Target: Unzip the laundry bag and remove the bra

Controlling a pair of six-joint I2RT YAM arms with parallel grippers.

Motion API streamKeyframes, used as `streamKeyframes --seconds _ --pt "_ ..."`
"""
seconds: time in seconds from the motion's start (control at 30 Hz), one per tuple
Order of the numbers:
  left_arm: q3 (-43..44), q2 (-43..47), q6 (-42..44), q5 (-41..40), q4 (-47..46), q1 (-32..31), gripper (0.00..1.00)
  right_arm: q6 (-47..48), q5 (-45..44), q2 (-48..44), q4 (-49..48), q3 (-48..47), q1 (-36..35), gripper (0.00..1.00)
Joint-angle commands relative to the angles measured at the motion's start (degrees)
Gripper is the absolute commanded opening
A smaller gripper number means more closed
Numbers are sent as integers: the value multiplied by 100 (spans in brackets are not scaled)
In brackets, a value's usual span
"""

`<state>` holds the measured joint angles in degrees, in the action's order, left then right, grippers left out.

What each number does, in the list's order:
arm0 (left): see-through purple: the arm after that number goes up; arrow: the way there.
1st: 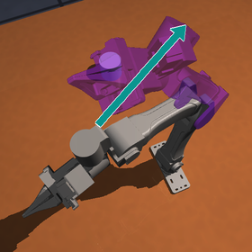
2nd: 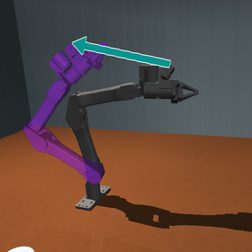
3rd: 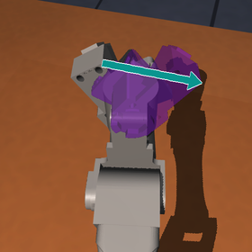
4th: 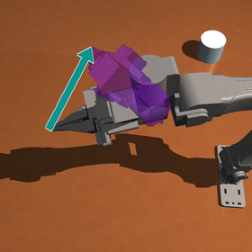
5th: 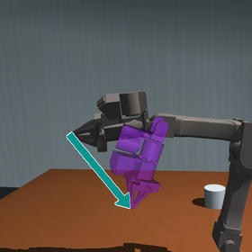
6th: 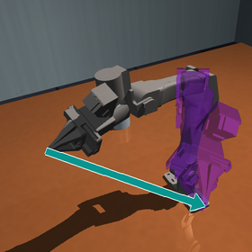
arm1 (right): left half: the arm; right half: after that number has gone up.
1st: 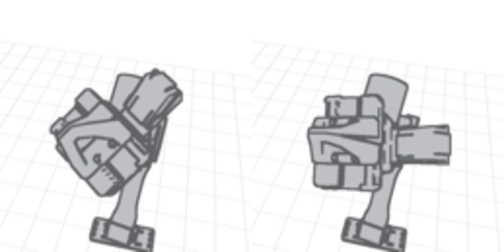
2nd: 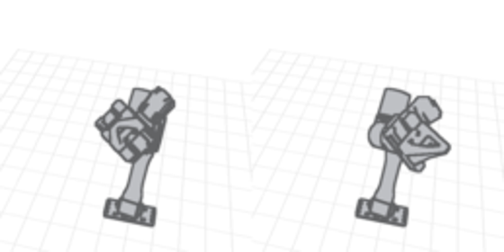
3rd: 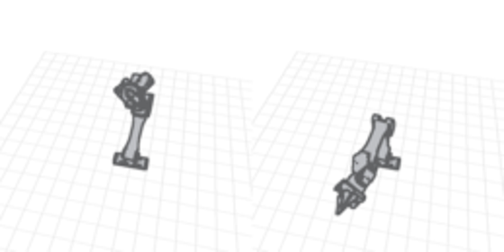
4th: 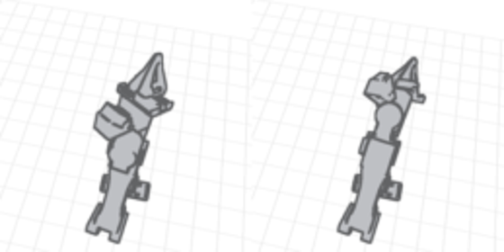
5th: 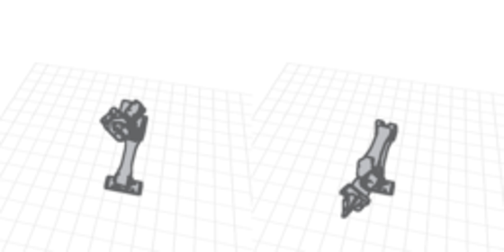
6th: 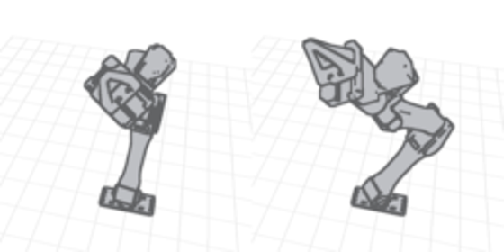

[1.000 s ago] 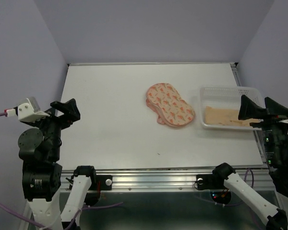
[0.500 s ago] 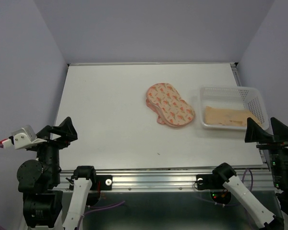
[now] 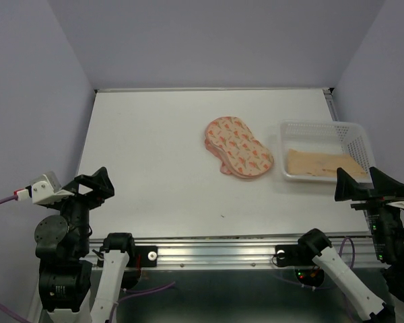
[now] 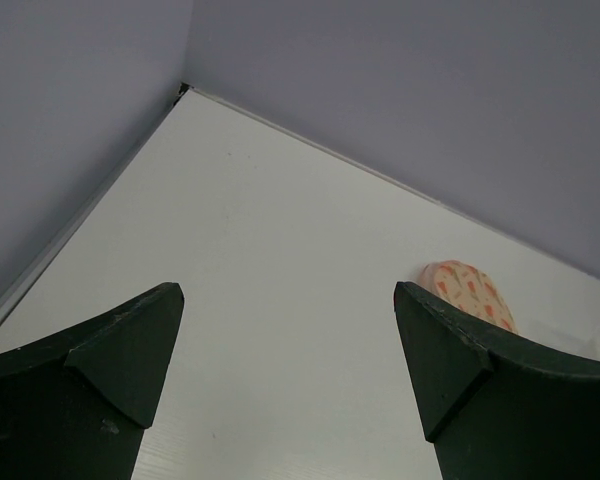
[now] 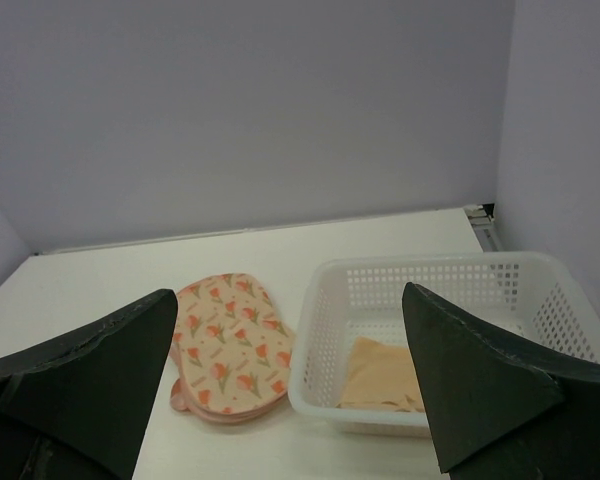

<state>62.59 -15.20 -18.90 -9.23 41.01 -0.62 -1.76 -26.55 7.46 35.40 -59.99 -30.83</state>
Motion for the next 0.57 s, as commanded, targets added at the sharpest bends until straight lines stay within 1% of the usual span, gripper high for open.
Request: streamKeyframes --seconds 0.0,0.47,0.53 --pt "17 26 -9 9 -269 18 99 79 62 71 -50 -31 -28 100" --pt "-62 -9 -61 71 -384 18 99 106 150 53 -121 40 -28 100" --pt "-71 -35 -62 88 -427 18 99 281 150 62 -112 22 -28 100"
